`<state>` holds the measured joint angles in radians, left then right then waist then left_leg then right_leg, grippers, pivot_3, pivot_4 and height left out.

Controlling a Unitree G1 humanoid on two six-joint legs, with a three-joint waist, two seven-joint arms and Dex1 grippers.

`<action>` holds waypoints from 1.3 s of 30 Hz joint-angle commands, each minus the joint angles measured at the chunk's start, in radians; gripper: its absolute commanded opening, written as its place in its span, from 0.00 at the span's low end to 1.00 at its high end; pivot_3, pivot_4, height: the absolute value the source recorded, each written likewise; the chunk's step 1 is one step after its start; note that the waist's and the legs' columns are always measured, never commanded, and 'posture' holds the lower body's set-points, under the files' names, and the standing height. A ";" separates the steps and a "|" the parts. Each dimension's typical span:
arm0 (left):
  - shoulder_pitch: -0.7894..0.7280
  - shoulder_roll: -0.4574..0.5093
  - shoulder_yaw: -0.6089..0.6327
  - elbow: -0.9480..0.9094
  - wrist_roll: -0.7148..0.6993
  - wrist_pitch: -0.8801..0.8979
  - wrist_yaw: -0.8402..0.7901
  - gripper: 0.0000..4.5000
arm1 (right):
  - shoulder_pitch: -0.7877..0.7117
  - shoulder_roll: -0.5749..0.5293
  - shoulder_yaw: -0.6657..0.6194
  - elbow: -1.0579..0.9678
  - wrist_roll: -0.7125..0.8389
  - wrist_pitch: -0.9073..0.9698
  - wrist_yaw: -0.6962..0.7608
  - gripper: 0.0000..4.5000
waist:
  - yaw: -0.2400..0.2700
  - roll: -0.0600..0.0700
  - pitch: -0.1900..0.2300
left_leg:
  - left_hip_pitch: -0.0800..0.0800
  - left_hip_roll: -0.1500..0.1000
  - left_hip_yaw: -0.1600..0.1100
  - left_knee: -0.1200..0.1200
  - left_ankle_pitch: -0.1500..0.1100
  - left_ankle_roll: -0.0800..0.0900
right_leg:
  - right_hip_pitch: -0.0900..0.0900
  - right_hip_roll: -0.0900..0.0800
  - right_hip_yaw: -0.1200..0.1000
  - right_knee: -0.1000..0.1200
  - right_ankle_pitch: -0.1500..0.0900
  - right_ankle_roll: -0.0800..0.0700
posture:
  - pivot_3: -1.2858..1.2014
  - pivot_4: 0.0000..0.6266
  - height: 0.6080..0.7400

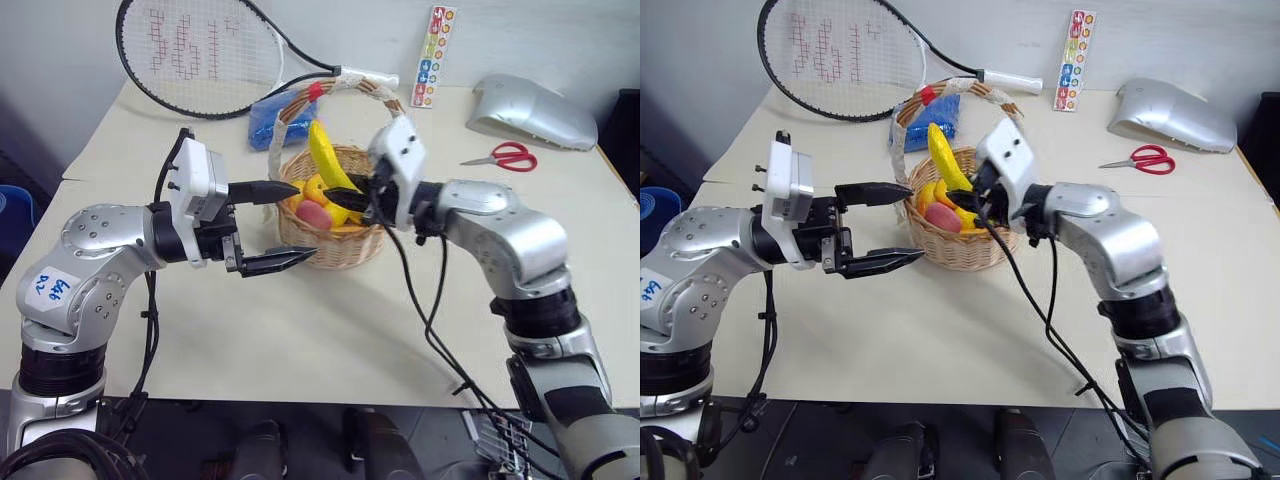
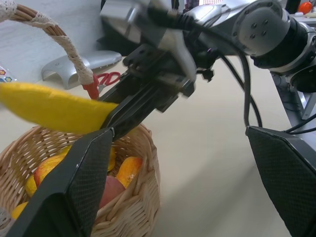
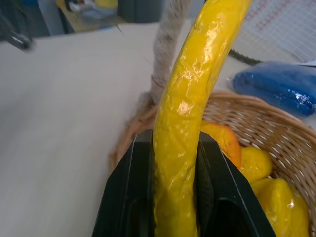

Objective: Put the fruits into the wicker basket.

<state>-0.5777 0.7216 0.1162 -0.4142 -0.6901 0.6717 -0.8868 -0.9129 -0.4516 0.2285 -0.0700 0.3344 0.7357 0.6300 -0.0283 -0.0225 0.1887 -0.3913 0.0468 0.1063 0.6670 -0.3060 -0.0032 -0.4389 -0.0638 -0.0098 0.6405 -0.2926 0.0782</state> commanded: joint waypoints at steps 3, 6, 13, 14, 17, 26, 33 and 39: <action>0.004 0.006 0.026 -0.023 -0.007 -0.023 0.010 1.00 | -0.049 0.037 0.026 0.028 -0.072 -0.052 0.005 0.13 | 0.000 0.000 0.000 | -0.002 0.000 0.001 0.000 0.000 0.001 | -0.004 0.000 0.001 0.002 0.000 0.000 | 0.52 0.24 1.00; 0.013 0.005 0.030 -0.023 -0.004 -0.029 0.018 1.00 | -0.022 0.040 -0.010 0.015 -0.062 -0.030 -0.001 0.36 | -0.001 0.000 0.000 | -0.002 0.001 0.001 0.000 0.000 0.000 | -0.004 0.000 0.001 0.002 0.000 0.000 | 0.52 0.24 1.00; 0.034 0.014 0.032 -0.022 0.001 -0.036 0.020 1.00 | 0.083 -0.022 -0.304 -0.208 0.150 0.196 -0.021 0.58 | 0.005 0.000 0.000 | -0.002 0.001 0.001 0.000 0.002 -0.001 | -0.004 0.000 0.001 0.004 0.000 0.000 | 0.52 0.24 1.00; 0.033 0.017 0.034 -0.017 0.000 -0.037 0.017 1.00 | 0.114 -0.052 -0.353 -0.243 0.175 0.238 -0.024 0.58 | 0.005 0.000 0.000 | -0.002 0.001 0.000 0.000 0.002 -0.001 | -0.004 0.000 0.000 0.004 0.000 0.000 | 0.52 0.24 1.00; 0.027 0.023 0.039 -0.007 -0.002 -0.038 0.010 1.00 | 0.173 -0.106 -0.425 -0.291 0.205 0.305 -0.051 0.58 | 0.003 0.000 0.000 | -0.002 0.000 0.000 0.000 0.002 0.000 | -0.004 0.000 0.001 0.003 0.000 0.000 | 0.52 0.24 1.00; -0.038 0.010 0.003 0.043 0.017 -0.049 -0.014 1.00 | 0.145 -0.024 -0.335 -0.054 0.044 0.071 -0.163 0.58 | -0.016 0.000 0.000 | 0.004 0.001 0.007 -0.002 0.004 -0.003 | -0.005 0.004 0.009 0.004 0.000 0.000 | 0.52 0.24 1.00; -0.055 0.014 -0.010 0.061 0.035 -0.062 -0.026 1.00 | 0.035 0.124 -0.283 0.222 -0.033 -0.134 -0.205 0.58 | -0.023 0.000 0.000 | 0.003 0.001 0.008 -0.003 0.004 -0.002 | -0.006 0.004 0.010 0.005 0.000 0.000 | 0.52 0.24 1.00; -0.042 0.012 -0.006 0.048 0.034 -0.060 -0.018 1.00 | -0.004 0.180 -0.296 0.317 -0.043 -0.241 -0.204 0.49 | -0.025 0.000 0.000 | 0.002 0.001 0.008 -0.003 0.003 -0.001 | -0.006 0.002 0.009 0.005 0.000 0.001 | 0.52 0.24 1.00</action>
<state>-0.6189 0.7269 0.0955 -0.3393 -0.6588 0.6302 -0.9089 -0.8965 -0.2773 -0.0469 0.2608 0.2792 0.5336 0.4232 -0.0531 -0.0229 0.1885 -0.3896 0.0482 0.1146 0.6642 -0.3029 -0.0047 -0.4447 -0.0615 -0.0004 0.6459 -0.2922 0.0789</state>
